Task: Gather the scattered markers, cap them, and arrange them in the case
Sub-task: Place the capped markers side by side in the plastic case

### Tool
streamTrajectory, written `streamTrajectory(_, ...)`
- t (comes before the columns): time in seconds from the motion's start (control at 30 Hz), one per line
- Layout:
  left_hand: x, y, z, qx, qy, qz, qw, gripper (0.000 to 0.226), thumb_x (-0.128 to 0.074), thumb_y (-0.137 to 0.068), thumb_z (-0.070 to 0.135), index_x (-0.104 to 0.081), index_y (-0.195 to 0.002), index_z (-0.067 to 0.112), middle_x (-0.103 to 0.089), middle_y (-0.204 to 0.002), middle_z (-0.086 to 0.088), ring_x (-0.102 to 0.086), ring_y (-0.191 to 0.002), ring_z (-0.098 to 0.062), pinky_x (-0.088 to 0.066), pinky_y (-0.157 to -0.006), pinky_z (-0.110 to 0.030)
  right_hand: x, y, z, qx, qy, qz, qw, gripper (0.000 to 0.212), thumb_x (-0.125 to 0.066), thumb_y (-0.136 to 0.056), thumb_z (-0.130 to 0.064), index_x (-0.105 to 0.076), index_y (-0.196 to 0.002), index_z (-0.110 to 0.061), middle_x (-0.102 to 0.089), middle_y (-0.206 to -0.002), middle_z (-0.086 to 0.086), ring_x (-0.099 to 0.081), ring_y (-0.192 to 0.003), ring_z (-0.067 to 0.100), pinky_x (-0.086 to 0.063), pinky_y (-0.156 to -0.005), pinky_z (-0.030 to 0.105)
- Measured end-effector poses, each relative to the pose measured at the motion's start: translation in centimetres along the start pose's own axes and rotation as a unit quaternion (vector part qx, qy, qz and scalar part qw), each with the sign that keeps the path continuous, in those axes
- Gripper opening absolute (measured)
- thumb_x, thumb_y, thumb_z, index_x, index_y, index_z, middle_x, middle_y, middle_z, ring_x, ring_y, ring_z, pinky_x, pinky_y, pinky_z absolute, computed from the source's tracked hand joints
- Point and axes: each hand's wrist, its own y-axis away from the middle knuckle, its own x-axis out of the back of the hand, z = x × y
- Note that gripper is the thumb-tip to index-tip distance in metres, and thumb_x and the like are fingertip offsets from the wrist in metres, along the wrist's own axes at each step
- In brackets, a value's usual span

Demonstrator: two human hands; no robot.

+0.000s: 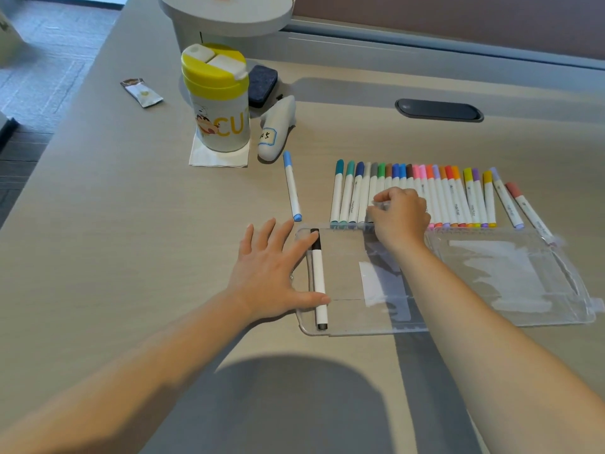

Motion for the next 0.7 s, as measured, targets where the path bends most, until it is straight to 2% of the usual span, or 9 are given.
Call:
streamTrajectory(0.1, -0.2, 0.0, -0.1, 0.0, 0.008, 0.012, 1.0, 0.11, -0.003, -0.043, 0.087, 0.005, -0.143, 0.042, 0.005, -0.156, 0.001, 0.011, -0.143, -0.027, 0.01, -0.114, -0.046, 0.0, -0.5, 0.0, -0.009, 0.056, -0.005, 0.998, 0.028, -0.055, -0.09, -0.026, -0.06, -0.113, -0.011, -0.048, -0.128, 0.01, -0.039, -0.119, 0.028, -0.033, -0.095, 0.037)
streamTrajectory(0.27, 0.0, 0.0, 0.0, -0.004, 0.005, 0.002, 1.0, 0.118, -0.006, -0.038, 0.096, 0.001, -0.143, 0.042, 0.005, -0.156, 0.001, 0.012, -0.143, -0.027, 0.012, -0.113, -0.046, -0.5, -1.4, -0.9, -0.017, 0.112, -0.013, 0.994, 0.046, -0.06, -0.083, -0.045, -0.064, -0.105, -0.006, -0.049, -0.123, 0.011, -0.041, -0.116, 0.029, -0.035, -0.094, 0.039)
streamTrajectory(0.4, -0.2, 0.1, -0.1, -0.008, 0.001, 0.005, 1.0, 0.112, -0.003, -0.042, 0.088, 0.0, -0.143, 0.041, 0.005, -0.156, 0.001, 0.012, -0.143, -0.027, 0.012, -0.113, -0.047, -0.3, -1.9, -1.6, -0.042, 0.134, -0.014, 0.99, 0.042, -0.06, -0.086, -0.034, -0.055, -0.113, -0.002, -0.046, -0.128, 0.013, -0.04, -0.119, 0.029, -0.036, -0.096, 0.038)
streamTrajectory(0.47, -0.2, 0.1, -0.1, -0.007, 0.002, 0.007, 1.0, 0.111, -0.002, -0.043, 0.087, 0.001, -0.144, 0.04, 0.005, -0.156, 0.0, 0.012, -0.143, -0.027, 0.012, -0.113, -0.047, -0.2, -2.4, -1.7, -0.091, 0.071, -0.017, 0.993, 0.037, -0.062, -0.085, -0.027, -0.054, -0.112, -0.002, -0.049, -0.123, 0.013, -0.044, -0.116, 0.028, -0.041, -0.093, 0.035)
streamTrajectory(0.5, -0.3, 0.0, -0.1, -0.007, 0.002, 0.008, 1.0, 0.11, -0.002, -0.043, 0.086, 0.001, -0.144, 0.04, 0.005, -0.156, 0.001, 0.012, -0.143, -0.027, 0.012, -0.113, -0.047, 0.1, -2.5, -1.8, -0.124, 0.012, -0.023, 0.992, 0.031, -0.063, -0.084, -0.025, -0.056, -0.106, -0.004, -0.054, -0.113, 0.011, -0.048, -0.11, 0.026, -0.044, -0.086, 0.032)
streamTrajectory(0.57, -0.3, 0.0, -0.1, -0.009, 0.001, 0.007, 1.0, 0.11, -0.002, -0.044, 0.086, 0.003, -0.143, 0.04, 0.005, -0.156, 0.002, 0.012, -0.143, -0.028, 0.012, -0.113, -0.048, 1.1, -2.4, -1.9, -0.183, -0.129, -0.047, 0.973, 0.017, -0.063, -0.083, -0.02, -0.053, -0.089, -0.008, -0.055, -0.087, 0.005, -0.053, -0.093, 0.02, -0.046, -0.071, 0.024)
streamTrajectory(0.6, -0.3, 0.0, -0.1, -0.011, 0.001, 0.005, 1.0, 0.109, -0.002, -0.044, 0.086, 0.004, -0.143, 0.041, 0.006, -0.156, 0.002, 0.012, -0.143, -0.028, 0.012, -0.113, -0.048, 1.6, -2.1, -1.8, -0.205, -0.19, -0.062, 0.958, 0.017, -0.062, -0.084, -0.019, -0.049, -0.088, -0.009, -0.053, -0.083, 0.003, -0.052, -0.09, 0.017, -0.046, -0.072, 0.023)
streamTrajectory(0.67, -0.3, -0.1, -0.1, -0.014, 0.003, -0.003, 1.0, 0.108, -0.002, -0.044, 0.086, 0.007, -0.142, 0.043, 0.007, -0.156, 0.002, 0.013, -0.143, -0.028, 0.012, -0.113, -0.049, 2.8, -1.3, -1.4, -0.233, -0.291, -0.095, 0.923, 0.02, -0.063, -0.085, -0.018, -0.05, -0.096, -0.009, -0.055, -0.093, 0.004, -0.052, -0.089, 0.016, -0.05, -0.081, 0.026)
streamTrajectory(0.7, -0.3, -0.2, -0.1, -0.014, 0.004, -0.008, 1.0, 0.108, -0.003, -0.044, 0.087, 0.008, -0.142, 0.044, 0.008, -0.156, 0.002, 0.013, -0.143, -0.028, 0.012, -0.113, -0.049, 3.3, -0.7, -1.2, -0.237, -0.341, -0.118, 0.902, 0.016, -0.063, -0.085, -0.017, -0.054, -0.095, -0.008, -0.057, -0.094, 0.006, -0.054, -0.086, 0.016, -0.052, -0.078, 0.025)
